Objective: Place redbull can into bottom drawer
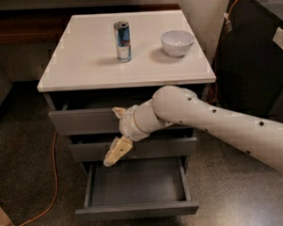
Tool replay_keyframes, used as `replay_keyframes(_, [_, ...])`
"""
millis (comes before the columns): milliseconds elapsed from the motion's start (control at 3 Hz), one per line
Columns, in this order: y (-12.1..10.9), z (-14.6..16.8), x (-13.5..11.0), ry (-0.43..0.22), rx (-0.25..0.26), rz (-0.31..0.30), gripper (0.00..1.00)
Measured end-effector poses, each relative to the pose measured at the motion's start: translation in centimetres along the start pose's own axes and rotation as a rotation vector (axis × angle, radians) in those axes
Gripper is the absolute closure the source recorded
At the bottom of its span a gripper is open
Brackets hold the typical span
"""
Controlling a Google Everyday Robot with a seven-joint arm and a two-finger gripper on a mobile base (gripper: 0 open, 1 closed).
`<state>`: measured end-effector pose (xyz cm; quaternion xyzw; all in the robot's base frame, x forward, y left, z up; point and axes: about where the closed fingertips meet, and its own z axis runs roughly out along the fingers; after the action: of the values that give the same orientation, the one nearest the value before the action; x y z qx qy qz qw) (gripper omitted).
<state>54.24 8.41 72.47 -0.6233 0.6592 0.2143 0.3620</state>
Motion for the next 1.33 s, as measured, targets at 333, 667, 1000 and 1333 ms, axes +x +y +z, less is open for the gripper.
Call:
replay_keyframes(333, [-2.0, -1.9, -2.4, 0.004, -0.019, 0.039, 0.0])
replay_keyframes(667, [-5.0, -5.4, -5.5, 0.0, -0.021, 0.072, 0.0])
replay_keyframes(1000, [-6.7, -7.6, -7.4, -0.015, -0.012, 0.081, 0.0])
replay_keyframes(1333, [-8.5, -9.5, -8.4, -0.046, 0.016, 0.105, 0.0])
